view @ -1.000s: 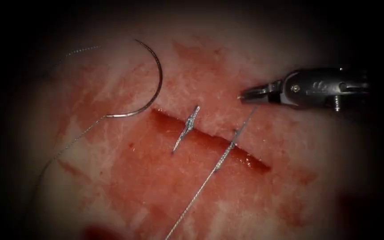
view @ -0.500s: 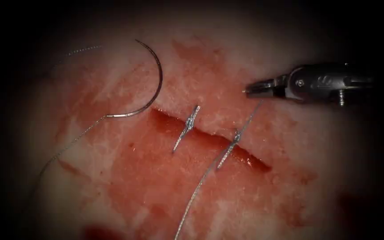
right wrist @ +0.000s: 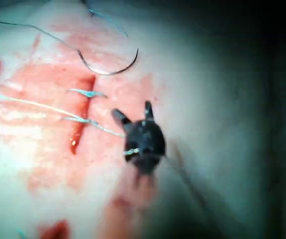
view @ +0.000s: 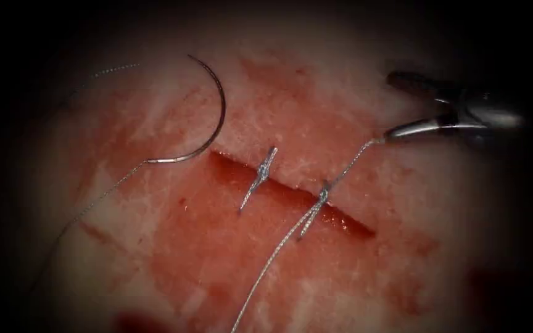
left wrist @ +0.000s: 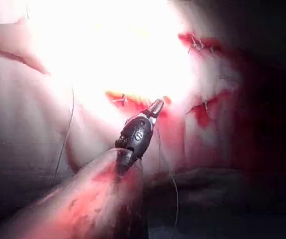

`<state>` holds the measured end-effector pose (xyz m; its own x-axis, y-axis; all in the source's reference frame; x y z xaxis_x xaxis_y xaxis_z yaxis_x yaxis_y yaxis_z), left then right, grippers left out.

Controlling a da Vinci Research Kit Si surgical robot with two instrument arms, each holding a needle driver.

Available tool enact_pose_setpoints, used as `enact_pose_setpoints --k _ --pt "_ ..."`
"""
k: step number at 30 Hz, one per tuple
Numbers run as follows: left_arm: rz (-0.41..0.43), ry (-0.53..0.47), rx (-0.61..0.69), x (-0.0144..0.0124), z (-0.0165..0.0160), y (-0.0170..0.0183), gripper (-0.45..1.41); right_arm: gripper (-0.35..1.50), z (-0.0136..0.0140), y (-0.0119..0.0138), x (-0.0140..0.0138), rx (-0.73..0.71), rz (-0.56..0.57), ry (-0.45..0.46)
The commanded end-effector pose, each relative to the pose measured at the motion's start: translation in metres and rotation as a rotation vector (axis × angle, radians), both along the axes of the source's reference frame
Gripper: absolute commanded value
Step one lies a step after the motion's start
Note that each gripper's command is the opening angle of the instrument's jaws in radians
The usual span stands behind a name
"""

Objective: Wound Closure

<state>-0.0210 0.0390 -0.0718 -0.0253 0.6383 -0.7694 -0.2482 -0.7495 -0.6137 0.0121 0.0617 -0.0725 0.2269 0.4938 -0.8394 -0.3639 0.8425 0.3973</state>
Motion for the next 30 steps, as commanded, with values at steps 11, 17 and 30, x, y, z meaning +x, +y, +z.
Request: enact_pose_setpoints --k 11,17,30 --pt "-0.099 0.091 -0.07 -0.0071 0.0013 0.0145 -0.35 1.47 -0.0034 -0.0059 0.001 -0.011 0.072 0.062" --pt "-0.153 0.302 0.0 -0.0082 0.0026 0.0141 -0.35 1.47 -0.003 -0.0073 0.0023 -0.024 0.073 0.07" --pt "-0.033 0.542 0.054 -0.0114 0.0074 0.0073 0.27 1.42 -0.0026 -0.0085 0.0028 -0.033 0.061 0.084"
